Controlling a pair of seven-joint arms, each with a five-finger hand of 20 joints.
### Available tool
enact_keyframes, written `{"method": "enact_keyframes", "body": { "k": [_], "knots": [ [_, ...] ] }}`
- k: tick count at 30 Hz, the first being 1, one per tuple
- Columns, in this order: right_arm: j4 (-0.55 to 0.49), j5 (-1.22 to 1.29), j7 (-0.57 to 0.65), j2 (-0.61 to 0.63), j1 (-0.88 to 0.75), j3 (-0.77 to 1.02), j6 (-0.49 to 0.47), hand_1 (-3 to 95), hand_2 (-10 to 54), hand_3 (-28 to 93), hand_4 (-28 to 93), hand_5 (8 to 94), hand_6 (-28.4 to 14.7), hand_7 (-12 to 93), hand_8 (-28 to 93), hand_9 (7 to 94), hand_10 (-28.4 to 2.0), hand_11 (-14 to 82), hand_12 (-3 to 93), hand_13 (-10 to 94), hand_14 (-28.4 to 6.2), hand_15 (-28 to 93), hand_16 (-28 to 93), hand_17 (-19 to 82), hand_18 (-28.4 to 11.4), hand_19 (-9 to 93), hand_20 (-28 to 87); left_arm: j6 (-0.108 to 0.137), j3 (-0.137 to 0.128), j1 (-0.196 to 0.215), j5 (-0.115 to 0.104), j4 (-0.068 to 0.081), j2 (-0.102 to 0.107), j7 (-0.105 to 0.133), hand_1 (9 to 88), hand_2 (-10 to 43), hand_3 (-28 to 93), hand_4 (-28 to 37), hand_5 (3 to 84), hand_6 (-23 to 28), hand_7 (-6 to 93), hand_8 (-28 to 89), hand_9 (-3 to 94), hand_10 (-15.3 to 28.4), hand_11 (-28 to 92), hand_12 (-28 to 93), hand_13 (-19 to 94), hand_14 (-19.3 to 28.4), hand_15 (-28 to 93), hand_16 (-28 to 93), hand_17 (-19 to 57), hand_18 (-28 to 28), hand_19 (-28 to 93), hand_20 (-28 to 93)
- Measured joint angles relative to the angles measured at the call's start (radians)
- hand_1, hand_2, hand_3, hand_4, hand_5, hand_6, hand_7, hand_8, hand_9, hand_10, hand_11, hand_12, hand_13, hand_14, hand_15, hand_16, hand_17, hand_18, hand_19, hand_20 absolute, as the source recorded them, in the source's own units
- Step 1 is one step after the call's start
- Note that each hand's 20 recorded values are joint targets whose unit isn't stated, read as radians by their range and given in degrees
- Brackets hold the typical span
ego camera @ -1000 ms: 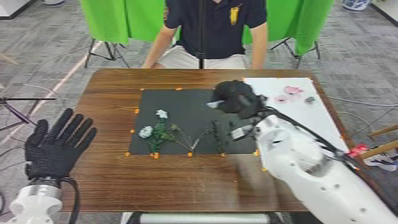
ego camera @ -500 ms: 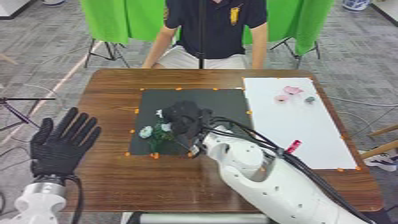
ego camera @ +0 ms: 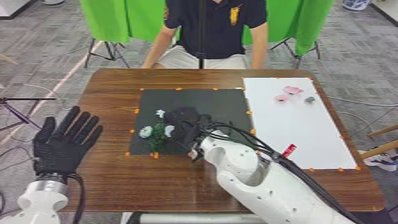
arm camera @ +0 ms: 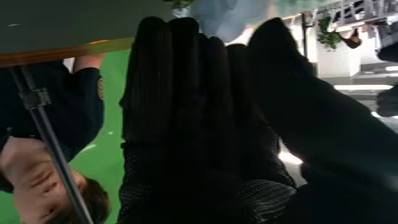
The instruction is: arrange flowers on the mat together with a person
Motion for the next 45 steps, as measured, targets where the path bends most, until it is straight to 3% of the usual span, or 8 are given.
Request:
{"method": "enact_keyframes", "body": {
  "k": [4,11,15,19,25,27,33,45],
  "knots": [
    [-0.052,0.044,0.023,0.013,-0.019,0.000,-0.013,46.4,-9.5,80,-28,49.2,-2.0,26,-16,52.1,-13.1,17.0,15.8,53,-9.4,41,14,43,-11.2,65,7,0.000,-0.002,0.010,0.000,-0.001,-0.002,-0.001,25.4,17.4,70,-28.3,44.4,8.0,12.2,-10,38.8,15.6,19,9,30,16.2,32,-6,-5.5,14.3,33,14],
    [-0.129,0.062,0.001,0.017,-0.073,0.080,-0.005,35.2,-8.9,84,-28,40.1,-4.8,23,-14,38.7,-16.7,13.7,14.8,36,-11.8,36,9,29,-12.9,56,2,0.000,-0.002,0.006,0.000,0.001,-0.014,-0.005,25.4,17.3,70,-28.3,44.3,8.1,11.4,-10,38.7,15.5,18,8,30,16.2,31,-6,-5.0,13.9,32,13],
    [-0.190,0.041,-0.099,0.028,-0.154,0.227,0.023,29.8,-0.7,82,-27,37.3,-5.8,20,-13,35.0,-16.5,10.8,14.2,30,-12.9,31,8,24,-13.4,50,1,-0.003,-0.007,0.008,0.002,0.000,-0.019,-0.005,25.5,17.3,70,-28.3,44.3,8.1,10.5,-10,38.9,15.5,18,8,30,15.7,30,-7,-4.8,13.9,32,13],
    [-0.313,0.205,-0.070,0.041,-0.255,0.394,-0.007,25.3,5.0,80,-26,34.8,-6.3,17,-12,31.5,-16.5,7.9,13.3,25,-13.2,25,8,19,-14.1,43,4,-0.004,-0.019,0.018,0.000,-0.001,-0.027,-0.002,25.4,17.3,70,-28.3,44.3,8.1,10.2,-10,39.0,15.5,18,8,30,15.5,29,-6,-4.9,13.9,32,13],
    [-0.347,0.589,-0.042,0.020,-0.368,0.661,-0.132,23.1,4.3,81,-26,37.1,-4.6,15,-11,33.3,-13.5,6.6,11.2,22,-8.8,16,4,13,-11.8,37,6,-0.008,-0.023,0.024,-0.010,-0.001,-0.039,-0.002,25.4,17.3,70,-28.3,42.9,7.6,9.7,-10,38.8,15.4,17,7,30,15.2,28,-6,-5.1,14.1,32,13],
    [-0.340,0.644,-0.034,0.020,-0.403,0.716,-0.076,22.9,3.0,81,-26,37.3,-4.2,15,-11,33.5,-12.1,6.6,10.8,22,-7.6,15,4,12,-11.2,36,5,-0.012,-0.026,0.025,-0.013,-0.001,-0.040,-0.002,25.3,17.3,70,-28.3,41.5,7.2,9.6,-10,38.6,15.3,17,7,30,15.0,28,-7,-5.1,14.1,32,13],
    [-0.327,0.951,-0.095,0.025,-0.506,0.844,0.266,22.1,1.5,82,-26,37.1,-3.5,15,-12,33.5,-11.7,6.1,10.2,22,-6.9,14,3,12,-10.3,34,5,-0.016,-0.030,0.027,-0.017,-0.001,-0.040,0.002,25.4,17.3,70,-28.3,41.5,7.2,10.0,-10,38.6,15.3,17,7,30,15.0,28,-6,-5.2,14.1,33,13],
    [-0.387,1.317,-0.159,0.040,-0.699,1.021,0.211,23.1,0.1,83,-25,38.8,-3.1,16,-12,34.5,-11.6,5.6,10.2,23,-6.8,13,4,13,-10.8,32,7,-0.003,-0.039,0.037,-0.015,-0.009,-0.037,0.004,25.6,16.9,71,-28.3,36.0,6.0,12.4,-11,35.4,14.7,18,7,29,14.6,27,-6,-5.4,14.2,33,13]
  ]
}}
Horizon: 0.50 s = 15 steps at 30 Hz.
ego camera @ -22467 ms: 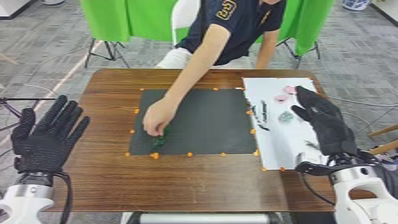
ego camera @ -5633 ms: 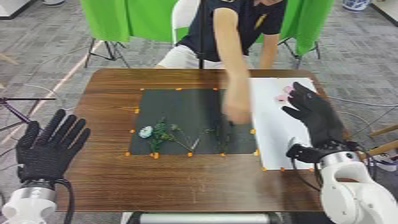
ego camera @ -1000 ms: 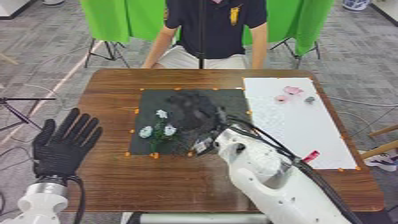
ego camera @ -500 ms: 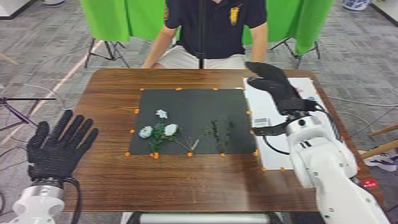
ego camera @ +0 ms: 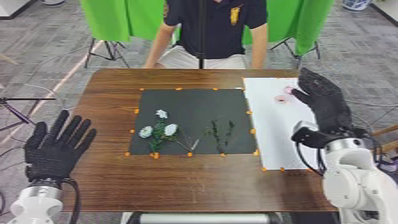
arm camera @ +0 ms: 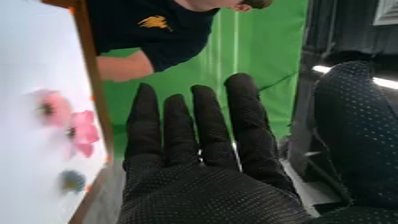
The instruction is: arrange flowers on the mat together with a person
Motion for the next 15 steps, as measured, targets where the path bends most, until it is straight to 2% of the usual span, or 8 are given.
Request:
{"method": "enact_keyframes", "body": {
  "k": [4,9,15],
  "knots": [
    [-0.035,-0.118,-0.013,-0.021,-0.073,0.070,-0.021,23.3,0.0,83,-25,38.8,-3.1,17,-12,34.5,-11.6,5.6,10.3,24,-6.8,12,4,13,-10.9,32,7,0.001,-0.003,0.000,0.000,0.000,0.003,-0.002,25.6,17.0,70,-28.3,37.9,6.8,11.8,-11,36.2,14.9,18,7,30,14.6,27,-6,-5.4,14.2,33,13],
    [-0.079,-0.141,-0.029,-0.087,-0.158,0.205,-0.141,23.9,-0.3,83,-25,38.8,-3.0,17,-12,34.7,-11.5,5.6,10.3,24,-6.9,12,4,13,-11.2,33,7,0.001,-0.010,0.000,0.000,0.000,0.004,-0.002,25.4,17.0,71,-28.3,38.8,6.9,11.5,-10,35.3,14.8,18,7,29,14.8,28,-6,-5.6,14.2,34,13],
    [-0.087,-0.098,-0.036,-0.098,-0.195,0.209,-0.116,24.6,-0.7,84,-25,38.8,-3.0,17,-12,34.6,-11.4,5.6,10.4,24,-6.8,12,5,13,-11.8,33,7,0.011,-0.010,-0.003,0.000,0.000,0.006,-0.001,25.5,16.9,71,-28.3,39.0,7.0,11.6,-10,34.3,14.6,18,7,27,14.6,29,-6,-5.7,14.3,34,14]
  ]
}}
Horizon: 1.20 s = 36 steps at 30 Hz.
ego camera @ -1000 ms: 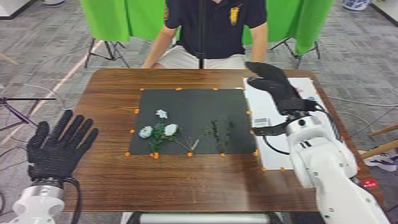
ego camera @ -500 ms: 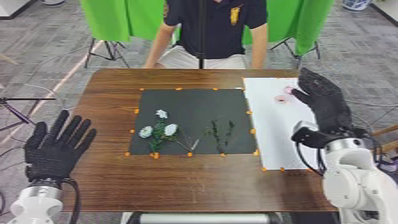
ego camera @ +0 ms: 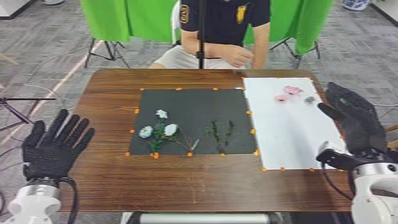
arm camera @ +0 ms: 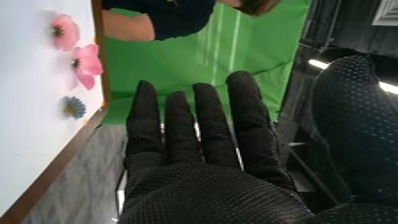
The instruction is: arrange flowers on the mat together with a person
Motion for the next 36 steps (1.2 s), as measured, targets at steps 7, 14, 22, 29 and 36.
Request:
{"method": "enact_keyframes", "body": {
  "k": [7,14,22,29,36],
  "knots": [
    [0.004,-0.005,0.000,0.036,0.013,-0.054,0.069,23.8,-1.4,84,-25,38.4,-3.1,17,-12,34.3,-11.5,5.4,10.3,24,-6.9,12,5,13,-11.5,32,7,0.001,0.000,-0.001,-0.001,0.000,0.000,0.002,25.6,17.1,70,-28.3,39.6,6.9,11.8,-10,35.0,14.8,18,7,28,14.9,29,-6,-5.8,14.4,34,14],
    [0.021,0.021,-0.022,0.024,0.024,-0.025,-0.058,21.3,-3.1,84,-25,38.1,-2.6,16,-12,35.3,-10.9,4.6,10.3,25,-6.5,9,5,14,-9.4,28,6,0.001,-0.001,0.000,-0.001,-0.001,0.000,0.003,25.5,17.3,70,-28.3,40.4,7.3,11.7,-10,36.2,15.1,19,7,29,14.9,29,-6,-5.7,14.4,34,14],
    [0.003,0.007,-0.024,0.008,0.017,-0.002,-0.097,22.0,-3.0,84,-25,38.2,-2.7,16,-12,35.3,-11.0,4.4,10.5,25,-6.5,8,7,14,-9.2,27,8,0.001,-0.001,0.010,-0.001,-0.007,-0.001,0.006,25.4,17.3,70,-28.3,41.6,7.7,12.1,-10,37.0,15.2,19,8,29,15.5,30,-6,-5.8,14.5,34,14],
    [-0.009,-0.061,-0.021,-0.002,-0.010,-0.025,-0.083,22.9,-3.4,83,-25,38.1,-2.7,16,-12,34.7,-11.0,4.2,10.6,25,-6.6,8,7,14,-9.2,27,8,0.001,-0.001,0.008,-0.002,-0.006,-0.001,0.005,25.3,17.3,70,-28.3,41.8,7.7,12.0,-10,37.1,15.3,19,8,29,15.7,31,-6,-5.8,14.5,34,14],
    [0.079,-0.124,0.007,0.076,0.049,-0.181,0.032,23.8,-4.0,83,-25,38.1,-2.4,16,-12,34.7,-10.3,4.0,10.5,25,-6.5,8,8,14,-10.2,28,8,0.002,-0.005,0.012,-0.002,-0.008,-0.003,0.008,25.3,17.4,70,-28.3,42.0,7.7,12.0,-10,37.1,15.3,19,8,30,15.8,31,-6,-5.9,14.6,34,14]
  ]
}}
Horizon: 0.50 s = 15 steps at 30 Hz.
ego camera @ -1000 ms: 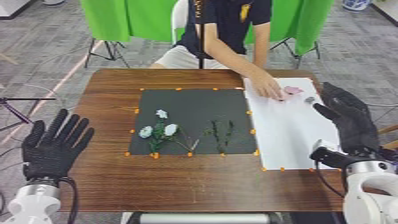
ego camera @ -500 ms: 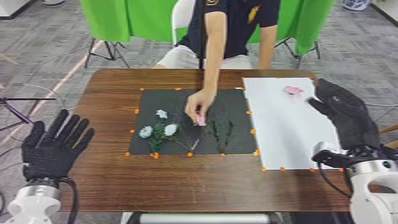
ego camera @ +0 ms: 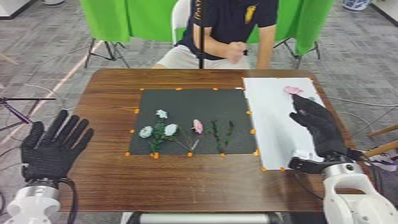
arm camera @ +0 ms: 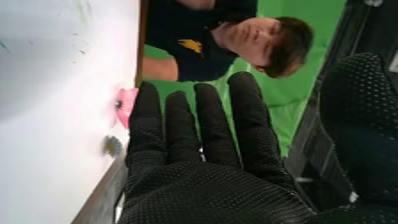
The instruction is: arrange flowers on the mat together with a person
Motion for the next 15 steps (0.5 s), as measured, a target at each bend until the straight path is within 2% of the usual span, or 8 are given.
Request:
{"method": "enact_keyframes", "body": {
  "k": [3,5,7,10,13,15],
  "knots": [
    [0.016,-0.026,0.020,-0.023,0.031,0.103,-0.157,24.8,-4.7,83,-24,37.8,-2.3,16,-12,34.0,-10.2,3.8,10.5,24,-6.4,7,8,14,-10.2,28,8,-0.001,0.000,-0.001,0.000,0.000,-0.001,0.005,25.4,17.4,70,-28.3,42.0,7.7,12.0,-10,37.2,15.3,19,8,30,15.9,31,-6,-5.9,14.6,34,14],
    [0.039,-0.092,0.021,-0.024,0.062,0.153,-0.203,26.1,-5.1,82,-24,37.4,-2.1,16,-12,33.7,-10.1,3.7,10.5,24,-6.2,7,8,13,-10.1,28,8,-0.001,0.000,-0.003,0.000,0.000,-0.001,0.006,25.3,17.4,70,-28.3,42.0,7.7,12.0,-10,37.2,15.3,19,8,30,15.8,31,-6,-5.8,14.6,34,14],
    [0.073,-0.202,0.020,-0.002,0.100,0.153,-0.179,27.3,-4.8,82,-24,37.2,-2.0,16,-12,33.8,-10.1,3.9,10.5,25,-5.9,8,8,14,-9.8,29,8,0.000,0.000,-0.002,0.000,0.000,-0.001,0.006,25.3,17.4,70,-28.3,42.1,7.7,11.9,-10,37.2,15.3,19,8,30,15.8,31,-6,-5.9,14.6,34,14],
    [0.120,-0.391,0.048,0.061,0.149,0.104,-0.077,31.7,-5.2,83,-25,37.9,-1.4,20,-14,35.5,-9.8,7.0,9.8,26,-5.3,12,6,15,-9.5,35,8,0.001,0.000,0.002,-0.002,0.000,-0.002,0.006,25.3,17.4,70,-28.3,42.3,7.7,12.0,-10,37.3,15.3,19,8,30,15.8,31,-6,-5.9,14.6,34,14],
    [0.158,-0.534,0.151,0.133,0.204,0.019,0.020,35.3,-8.0,83,-26,37.7,-1.3,21,-14,35.4,-9.8,7.9,9.4,26,-5.7,16,2,16,-9.6,39,6,0.004,0.000,0.001,-0.003,0.000,-0.002,0.007,25.4,17.5,70,-28.3,42.3,7.7,12.0,-10,37.4,15.2,19,8,30,15.7,31,-6,-5.8,14.6,34,14],
    [0.185,-0.608,0.227,0.165,0.246,-0.030,0.035,36.8,-9.2,84,-27,36.8,-1.8,21,-14,34.2,-9.9,8.4,9.2,25,-7.1,19,0,17,-10.6,43,5,0.003,-0.001,-0.002,-0.002,0.000,-0.001,0.007,25.2,17.5,70,-28.3,42.3,7.7,12.0,-10,37.4,15.2,19,8,30,15.7,31,-6,-5.8,14.6,34,14]
  ]
}}
